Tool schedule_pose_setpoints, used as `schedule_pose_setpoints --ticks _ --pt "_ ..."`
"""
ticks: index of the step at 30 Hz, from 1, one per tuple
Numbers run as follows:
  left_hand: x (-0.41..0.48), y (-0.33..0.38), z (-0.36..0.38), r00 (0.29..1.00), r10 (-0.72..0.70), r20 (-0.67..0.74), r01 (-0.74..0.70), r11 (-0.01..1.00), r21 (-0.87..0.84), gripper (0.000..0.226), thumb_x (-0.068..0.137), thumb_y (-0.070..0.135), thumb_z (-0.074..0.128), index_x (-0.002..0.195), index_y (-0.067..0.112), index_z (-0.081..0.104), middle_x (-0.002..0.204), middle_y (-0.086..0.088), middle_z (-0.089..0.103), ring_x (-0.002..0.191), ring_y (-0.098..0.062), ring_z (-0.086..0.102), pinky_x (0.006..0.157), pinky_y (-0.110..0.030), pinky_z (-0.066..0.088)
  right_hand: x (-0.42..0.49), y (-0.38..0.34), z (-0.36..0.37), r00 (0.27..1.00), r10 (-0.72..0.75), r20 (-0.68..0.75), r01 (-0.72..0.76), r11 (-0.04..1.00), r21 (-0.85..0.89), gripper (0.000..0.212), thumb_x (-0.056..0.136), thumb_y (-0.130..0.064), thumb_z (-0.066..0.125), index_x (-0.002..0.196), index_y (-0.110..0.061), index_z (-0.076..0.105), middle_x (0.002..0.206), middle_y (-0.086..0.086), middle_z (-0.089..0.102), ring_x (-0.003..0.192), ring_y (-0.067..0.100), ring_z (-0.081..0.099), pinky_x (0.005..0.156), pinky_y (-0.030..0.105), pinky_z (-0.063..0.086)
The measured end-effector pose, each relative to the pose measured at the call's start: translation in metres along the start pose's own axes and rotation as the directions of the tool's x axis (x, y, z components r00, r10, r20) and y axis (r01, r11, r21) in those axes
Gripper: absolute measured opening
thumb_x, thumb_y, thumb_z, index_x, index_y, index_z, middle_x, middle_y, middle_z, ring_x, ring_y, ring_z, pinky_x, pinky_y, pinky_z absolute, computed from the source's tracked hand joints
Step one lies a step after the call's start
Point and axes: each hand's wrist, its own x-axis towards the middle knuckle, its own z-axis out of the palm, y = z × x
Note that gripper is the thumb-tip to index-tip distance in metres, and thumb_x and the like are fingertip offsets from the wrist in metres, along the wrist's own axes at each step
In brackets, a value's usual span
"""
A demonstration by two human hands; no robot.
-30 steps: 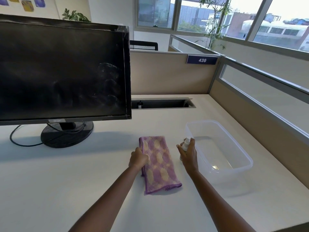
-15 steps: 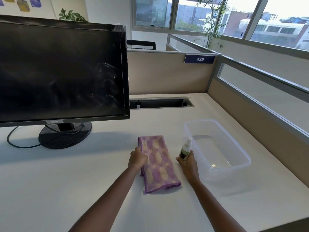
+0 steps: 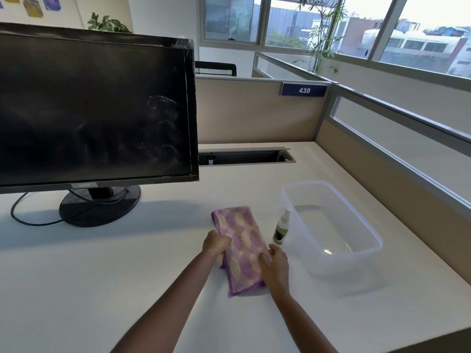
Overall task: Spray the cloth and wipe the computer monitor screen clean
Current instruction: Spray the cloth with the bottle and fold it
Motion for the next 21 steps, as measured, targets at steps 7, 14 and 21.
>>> schedule_pose_setpoints --ticks 7,14,21 --pt "-0.014 0.006 -0.009 0.988 -0.04 0.148 0.069 0.978 -0.198 0.023 0.084 0.001 0.05 0.104 -0.008 0.059 0.081 -0.017 0.059 0.064 -0.025 0.054 0.058 -0.028 0.043 0.014 -0.018 0.002 0.961 0.149 0.232 -0.181 0.975 0.126 0.025 0.091 -0.017 0.048 0.093 0.005 0.06 0.091 0.023 0.062 0.079 0.022 0.054 0.071 0.029 0.042" --pt "-0.021 0.01 -0.034 0.968 0.078 0.24 0.029 0.911 -0.41 0.02 0.084 0.013 0.047 0.088 0.004 0.065 0.081 -0.009 0.066 0.076 -0.023 0.059 0.068 -0.03 0.047 0.023 -0.033 0.0 0.847 0.152 0.51 -0.453 0.707 0.543 0.033 0.095 -0.035 0.044 0.109 -0.01 0.06 0.109 0.014 0.066 0.103 0.032 0.059 0.093 0.042 0.046" --pt "-0.029 0.013 -0.062 0.96 0.128 0.251 -0.023 0.924 -0.381 0.027 0.086 0.019 0.04 0.083 0.009 0.065 0.079 -0.009 0.068 0.082 -0.025 0.061 0.079 -0.033 0.045 0.023 -0.068 0.008 0.816 -0.04 0.576 -0.404 0.673 0.619 0.027 0.093 -0.023 0.05 0.112 -0.006 0.057 0.101 0.013 0.069 0.095 0.028 0.064 0.08 0.039 0.056"
